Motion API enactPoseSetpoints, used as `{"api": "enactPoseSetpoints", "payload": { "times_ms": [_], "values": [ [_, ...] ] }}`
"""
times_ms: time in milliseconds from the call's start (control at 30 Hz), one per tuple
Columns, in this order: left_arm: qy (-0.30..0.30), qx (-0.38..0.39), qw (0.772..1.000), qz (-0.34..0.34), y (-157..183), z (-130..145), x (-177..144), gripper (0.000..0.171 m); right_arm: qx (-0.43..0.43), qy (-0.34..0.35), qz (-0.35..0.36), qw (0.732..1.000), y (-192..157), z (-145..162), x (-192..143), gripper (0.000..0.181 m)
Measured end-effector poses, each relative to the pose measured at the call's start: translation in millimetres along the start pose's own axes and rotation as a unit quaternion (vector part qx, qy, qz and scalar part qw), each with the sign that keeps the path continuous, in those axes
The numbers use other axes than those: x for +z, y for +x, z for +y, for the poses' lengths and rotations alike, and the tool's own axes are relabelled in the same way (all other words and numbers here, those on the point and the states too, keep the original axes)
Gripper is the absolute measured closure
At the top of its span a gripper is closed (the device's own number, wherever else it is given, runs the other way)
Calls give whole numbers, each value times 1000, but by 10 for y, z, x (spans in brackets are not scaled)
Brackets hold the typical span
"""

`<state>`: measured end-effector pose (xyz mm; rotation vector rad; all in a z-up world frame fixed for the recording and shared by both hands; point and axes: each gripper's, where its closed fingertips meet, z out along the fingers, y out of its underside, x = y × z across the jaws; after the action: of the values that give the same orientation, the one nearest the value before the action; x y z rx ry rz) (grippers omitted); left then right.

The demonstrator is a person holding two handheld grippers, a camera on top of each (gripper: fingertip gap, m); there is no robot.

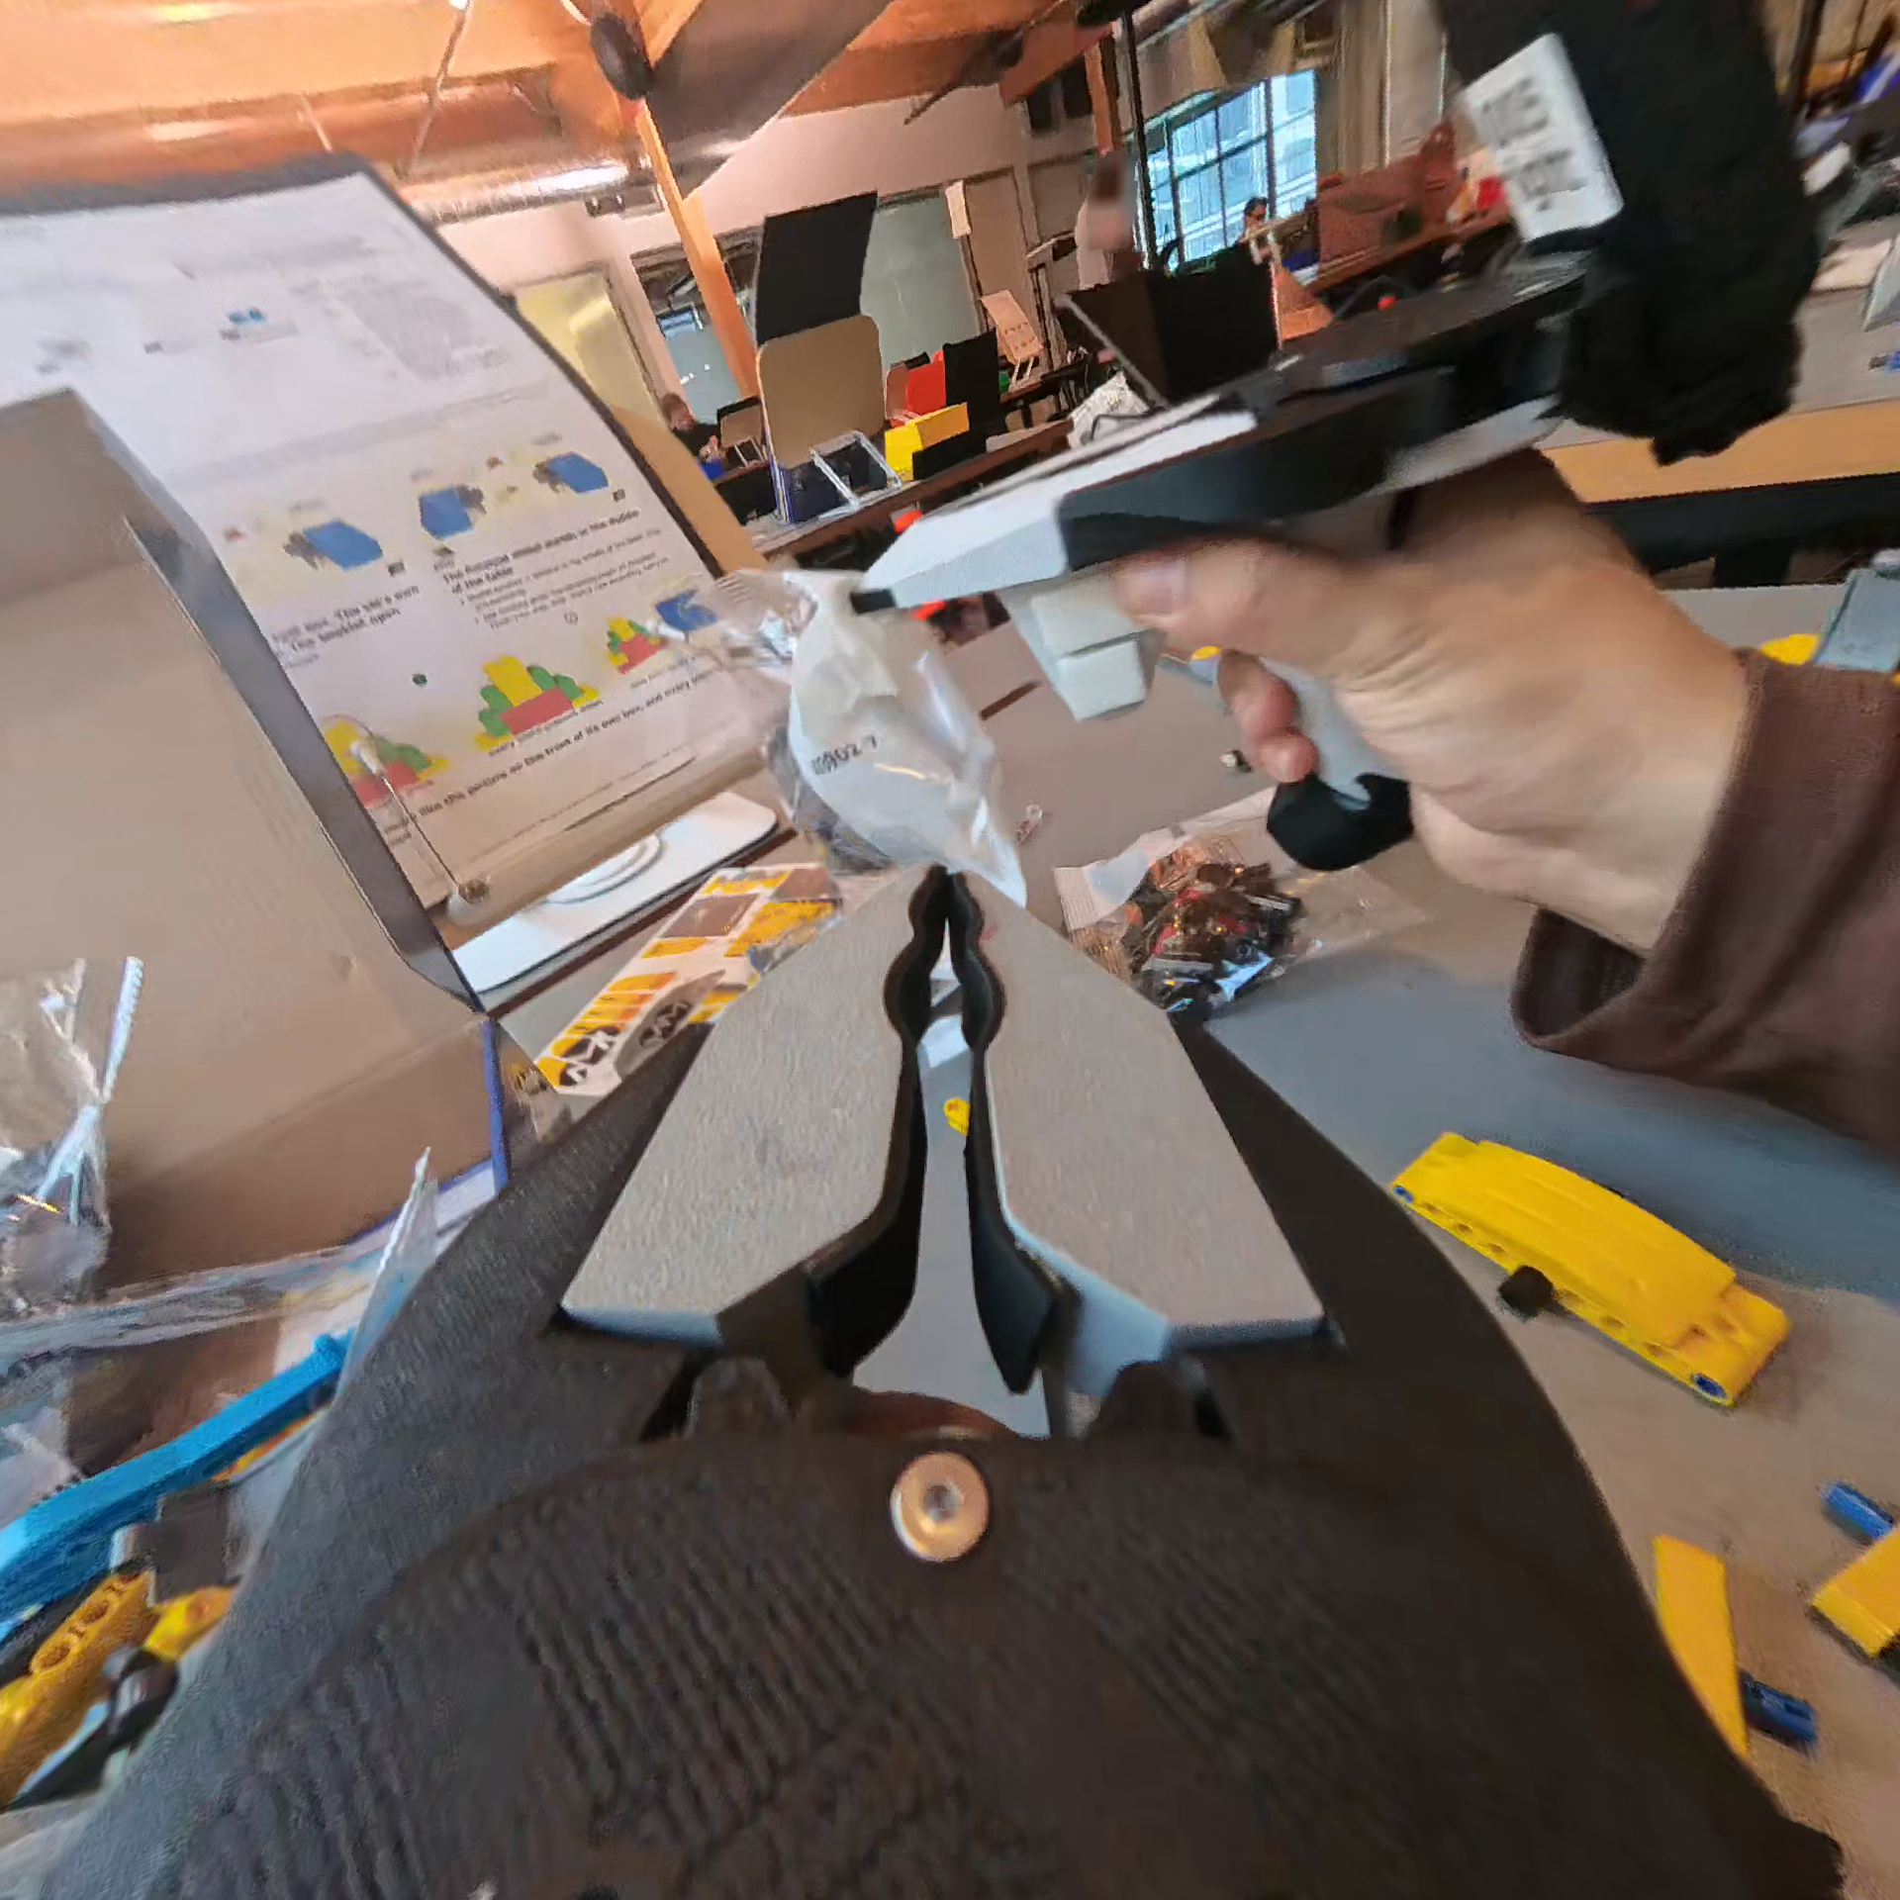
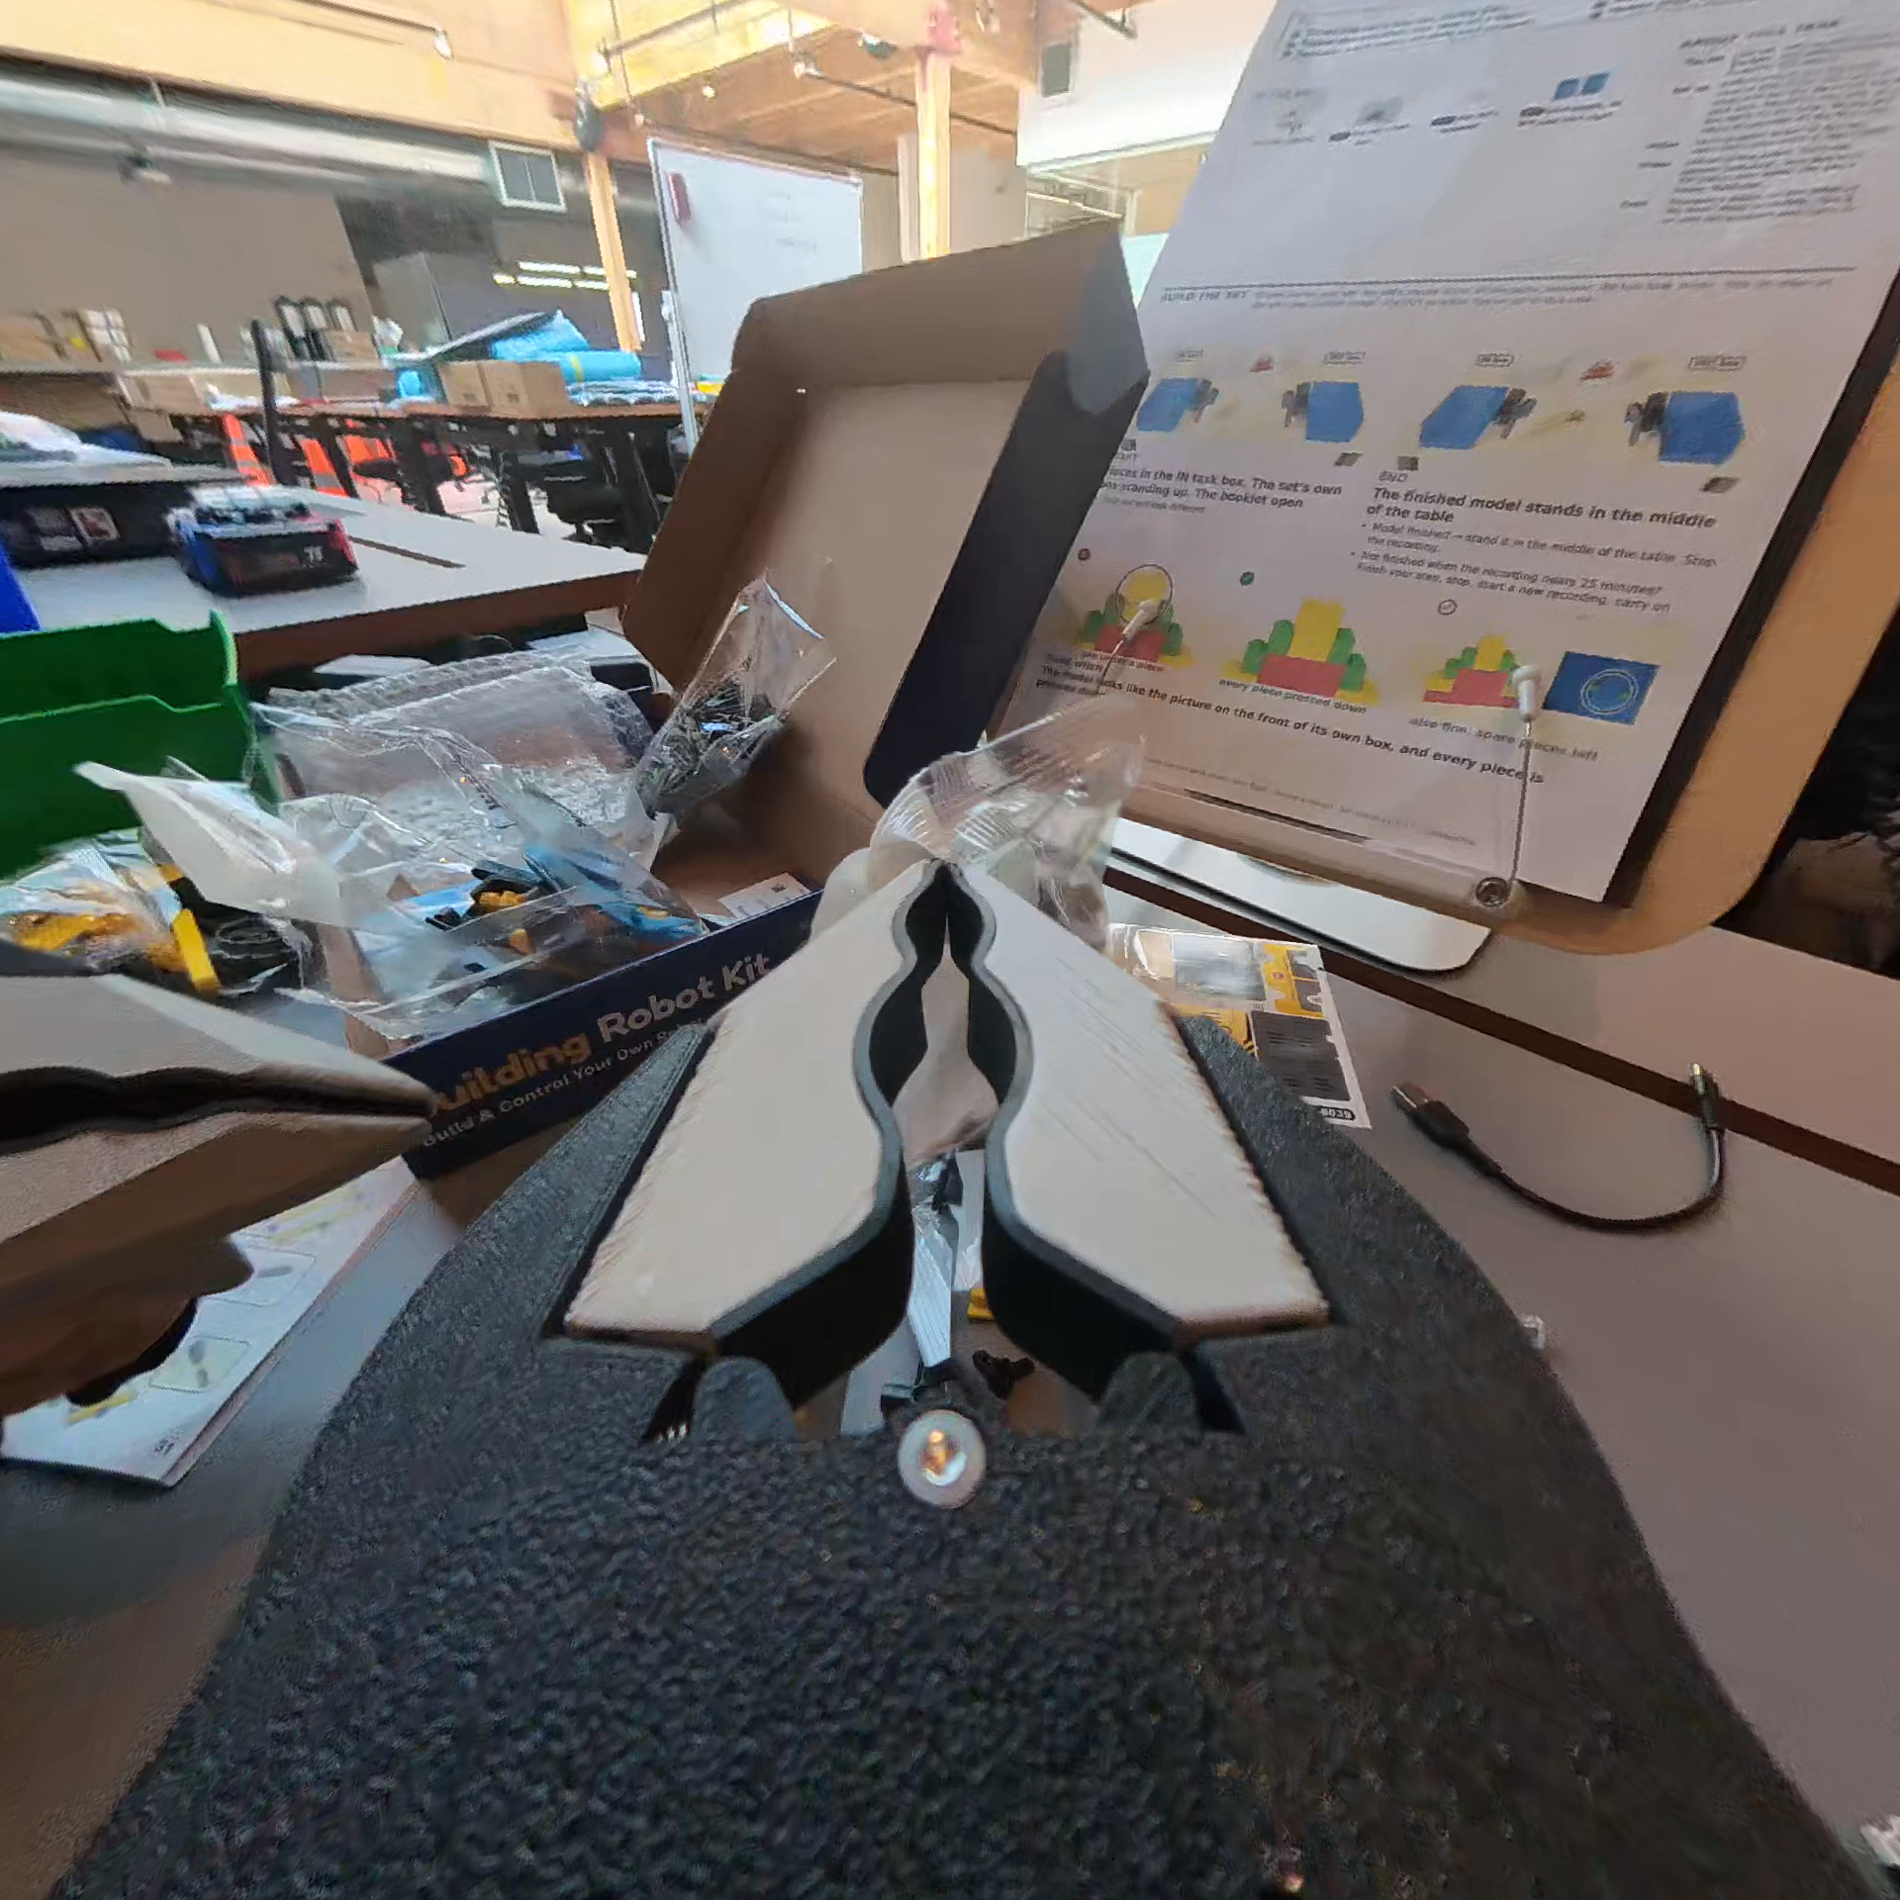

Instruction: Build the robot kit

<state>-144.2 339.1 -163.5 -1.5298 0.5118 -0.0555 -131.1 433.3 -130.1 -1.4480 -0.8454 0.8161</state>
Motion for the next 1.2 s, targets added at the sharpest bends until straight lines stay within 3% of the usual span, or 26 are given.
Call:
{"api": "enactPoseSetpoints", "payload": {
  "times_ms": [100, 267, 433, 600, 667, 767, 867, 1000, 1100, 1200],
  "values": [
    [-12, -21, 1000, 5, -46, 77, 14, 171, -14, 0, -20, 1000, -83, -17, 20, 181],
    [6, -120, 993, 15, -219, 54, -6, 171, -19, 19, -117, 993, -334, -56, -20, 181],
    [28, -177, 984, -5, -502, 21, -84, 137, 8, 54, -264, 963, -570, -158, -245, 181],
    [52, -267, 959, 82, -444, -61, -116, 117, 55, 77, -375, 922, -735, -235, -456, 181],
    [59, -309, 940, 128, -377, -99, -134, 119, 60, 71, -410, 907, -827, -212, -505, 181],
    [73, -343, 917, 190, -265, -168, -182, 144, 48, 46, -442, 895, -965, -109, -526, 181],
    [91, -331, 914, 215, -252, -226, -250, 171, 45, 30, -460, 886, -1038, -47, -544, 181],
    [61, -275, 922, 265, -79, -195, -329, 171, 19, -29, -507, 862, -1135, 169, -698, 181],
    [26, -310, 885, 347, 56, -151, -440, 171, 20, -30, -468, 883, -932, 196, -662, 176],
    [-33, -309, 874, 373, 186, 26, -438, 171, 69, -14, -441, 895, -747, 155, -578, 180]
  ]
}}
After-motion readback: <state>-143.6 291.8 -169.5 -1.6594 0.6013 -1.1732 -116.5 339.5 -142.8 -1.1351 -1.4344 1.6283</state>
